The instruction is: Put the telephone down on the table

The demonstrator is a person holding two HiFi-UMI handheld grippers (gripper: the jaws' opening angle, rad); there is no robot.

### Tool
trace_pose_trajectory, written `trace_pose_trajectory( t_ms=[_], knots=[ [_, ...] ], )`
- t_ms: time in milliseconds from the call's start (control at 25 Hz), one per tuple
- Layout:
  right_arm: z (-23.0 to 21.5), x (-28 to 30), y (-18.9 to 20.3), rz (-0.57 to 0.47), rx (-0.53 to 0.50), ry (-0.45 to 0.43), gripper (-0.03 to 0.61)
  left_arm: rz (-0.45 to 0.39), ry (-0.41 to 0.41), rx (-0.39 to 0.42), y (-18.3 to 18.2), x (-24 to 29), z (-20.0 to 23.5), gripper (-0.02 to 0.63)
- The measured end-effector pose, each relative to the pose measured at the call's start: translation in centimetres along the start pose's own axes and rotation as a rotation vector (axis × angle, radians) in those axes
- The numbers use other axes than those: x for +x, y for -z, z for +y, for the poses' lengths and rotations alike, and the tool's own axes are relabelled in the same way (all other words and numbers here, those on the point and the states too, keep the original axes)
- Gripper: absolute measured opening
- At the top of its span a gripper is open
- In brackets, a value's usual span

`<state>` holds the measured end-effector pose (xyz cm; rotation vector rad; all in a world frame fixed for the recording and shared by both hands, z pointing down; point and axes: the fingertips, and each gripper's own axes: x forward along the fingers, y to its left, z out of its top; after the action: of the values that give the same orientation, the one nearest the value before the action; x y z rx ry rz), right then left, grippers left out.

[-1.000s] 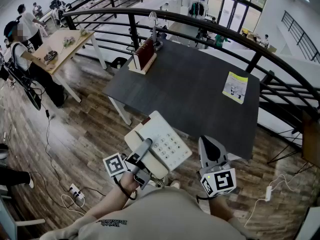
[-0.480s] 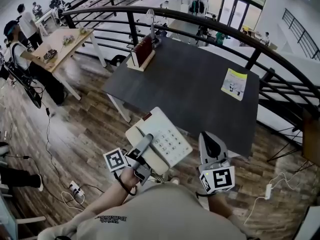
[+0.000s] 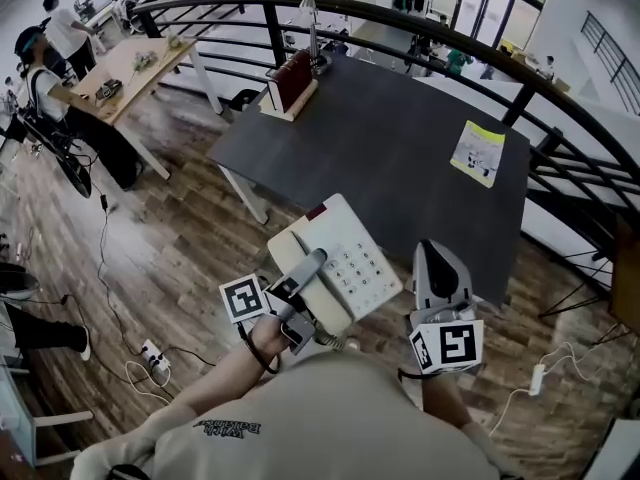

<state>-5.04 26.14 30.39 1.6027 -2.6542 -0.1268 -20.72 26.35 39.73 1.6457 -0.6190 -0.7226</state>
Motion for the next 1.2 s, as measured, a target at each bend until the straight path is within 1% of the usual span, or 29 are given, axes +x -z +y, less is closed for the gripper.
trace_pose_trajectory(
  t_ms=[120,320,480,600,800,920,1040,1200],
  knots=[
    [-0.5,-0.5,0.6,0.006,0.016,-0.01,0.002,-0.003,0.003,-0.012,1.1,0.4,0.1,0.466],
    [-2.3,-1.8,1.1,0.007,0.022,-0.001,0.002,0.004,-0.013,0.001,2.8,1.4,0.4,0.466],
    [-3.2,-2.5,1.6,0.016,0.016,0.01,0.002,0.021,0.006,-0.002,3.9,2.5,-0.1,0.466],
    [-4.1,-2.1,2.2,0.025,0.019,0.009,0.002,0.035,0.019,-0.01,4.0,4.1,0.1,0.466],
    [-6.0,-0.3,3.2,0.038,0.004,0.023,0.002,0.071,0.022,-0.021,3.1,7.1,1.5,0.466],
    [-7.6,1.3,3.7,0.04,-0.002,0.058,0.002,0.109,0.038,-0.032,2.0,9.4,2.4,0.466],
    [-9.0,3.1,4.2,0.047,0.002,0.093,0.002,0.144,0.037,-0.039,0.7,11.7,3.5,0.466],
    [-10.3,5.7,4.4,0.057,-0.025,0.122,0.002,0.194,0.057,-0.027,-1.4,14.8,4.0,0.466]
  ],
)
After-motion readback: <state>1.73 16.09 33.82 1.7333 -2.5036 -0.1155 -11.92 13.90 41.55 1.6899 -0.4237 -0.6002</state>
